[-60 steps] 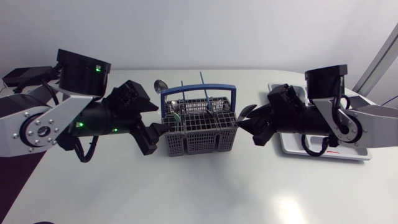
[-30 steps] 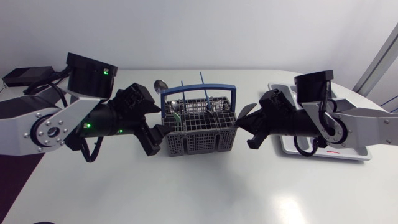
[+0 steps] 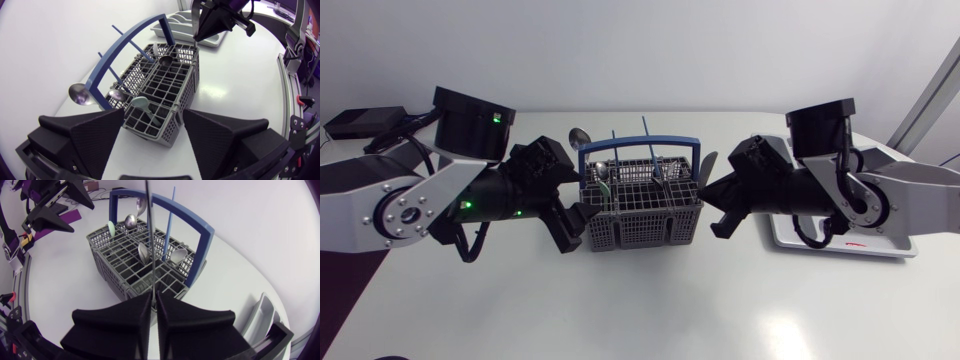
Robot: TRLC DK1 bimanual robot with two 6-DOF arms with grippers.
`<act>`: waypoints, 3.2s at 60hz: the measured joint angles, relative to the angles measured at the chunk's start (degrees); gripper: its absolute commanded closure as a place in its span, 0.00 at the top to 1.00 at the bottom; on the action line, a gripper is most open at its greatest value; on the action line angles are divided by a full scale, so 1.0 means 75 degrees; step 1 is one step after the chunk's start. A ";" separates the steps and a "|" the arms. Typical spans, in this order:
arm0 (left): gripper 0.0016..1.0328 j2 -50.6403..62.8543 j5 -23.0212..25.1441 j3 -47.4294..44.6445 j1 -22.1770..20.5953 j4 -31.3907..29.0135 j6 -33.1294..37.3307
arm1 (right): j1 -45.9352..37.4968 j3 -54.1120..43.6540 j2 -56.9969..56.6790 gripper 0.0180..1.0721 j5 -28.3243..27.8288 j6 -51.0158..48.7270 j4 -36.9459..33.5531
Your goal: Unload the cutlery basket into the drawer organizer.
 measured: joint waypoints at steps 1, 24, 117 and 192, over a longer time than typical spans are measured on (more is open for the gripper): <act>0.84 0.0000 -0.0015 0.0000 -0.0009 0.0000 0.0000 | 0.0041 0.0026 -0.0012 0.05 0.0096 0.0003 -0.0032; 0.84 0.0134 -0.0201 0.0000 -0.0297 0.0015 0.0000 | 0.0478 0.0408 -0.0137 0.05 0.1303 0.0411 -0.0734; 0.88 0.3188 -0.1370 0.1644 -0.2314 0.1600 -0.0006 | 0.0694 0.1480 -0.0848 0.05 0.2130 0.1955 -0.2471; 0.88 0.3462 -0.1163 0.2221 -0.2398 0.1311 -0.0178 | 0.0880 0.2078 -0.1862 0.05 0.2226 0.2154 -0.3209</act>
